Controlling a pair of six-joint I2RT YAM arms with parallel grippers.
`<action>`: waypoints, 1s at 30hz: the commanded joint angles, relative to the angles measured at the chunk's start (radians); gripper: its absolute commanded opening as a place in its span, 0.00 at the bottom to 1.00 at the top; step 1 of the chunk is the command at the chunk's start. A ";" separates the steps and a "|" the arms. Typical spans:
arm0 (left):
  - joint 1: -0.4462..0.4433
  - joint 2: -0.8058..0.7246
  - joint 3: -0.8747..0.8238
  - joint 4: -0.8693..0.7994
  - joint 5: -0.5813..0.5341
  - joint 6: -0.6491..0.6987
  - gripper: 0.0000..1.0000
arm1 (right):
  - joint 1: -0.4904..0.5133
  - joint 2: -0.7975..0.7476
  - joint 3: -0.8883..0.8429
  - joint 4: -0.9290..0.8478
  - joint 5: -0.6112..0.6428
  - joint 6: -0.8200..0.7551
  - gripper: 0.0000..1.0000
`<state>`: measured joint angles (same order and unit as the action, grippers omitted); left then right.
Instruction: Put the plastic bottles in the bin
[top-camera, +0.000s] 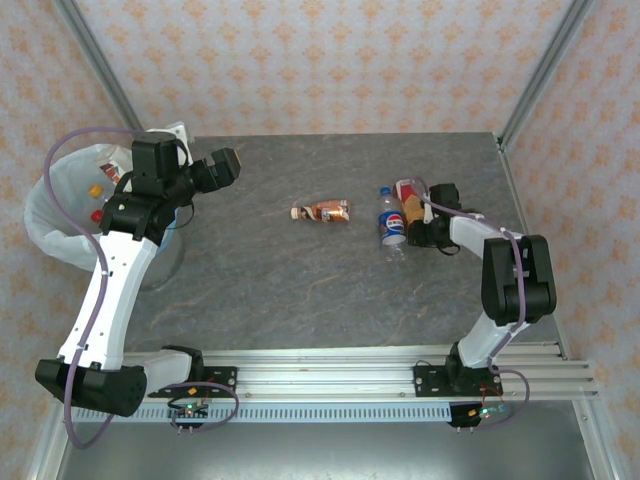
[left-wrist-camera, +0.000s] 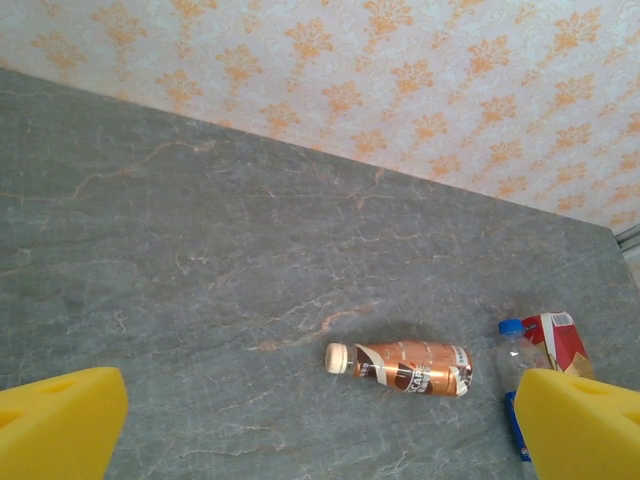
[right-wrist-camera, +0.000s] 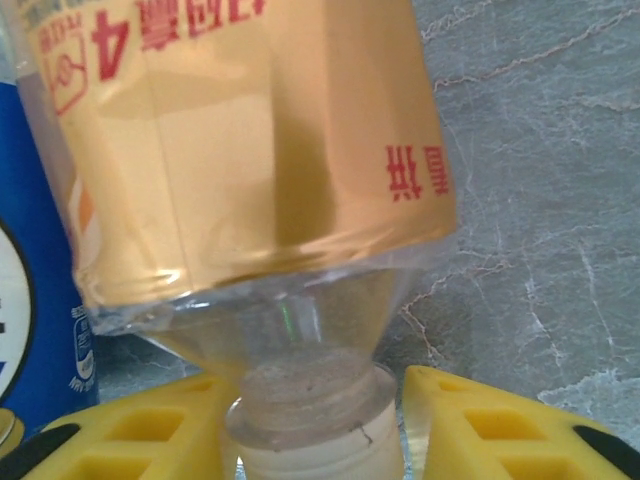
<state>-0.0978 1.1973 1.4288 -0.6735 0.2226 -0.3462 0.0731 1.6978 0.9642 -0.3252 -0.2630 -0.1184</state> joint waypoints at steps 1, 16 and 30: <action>-0.001 -0.030 -0.019 -0.026 -0.028 0.019 1.00 | -0.004 0.027 0.021 0.008 -0.003 -0.024 0.43; -0.001 -0.020 -0.029 -0.020 -0.027 0.014 1.00 | -0.004 -0.043 -0.027 0.043 0.033 -0.023 0.17; -0.002 0.008 -0.032 0.017 0.058 -0.020 1.00 | 0.004 -0.293 -0.090 0.017 0.122 0.027 0.00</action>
<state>-0.0978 1.1969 1.4101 -0.6842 0.2424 -0.3508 0.0715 1.4582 0.8867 -0.2993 -0.1795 -0.1204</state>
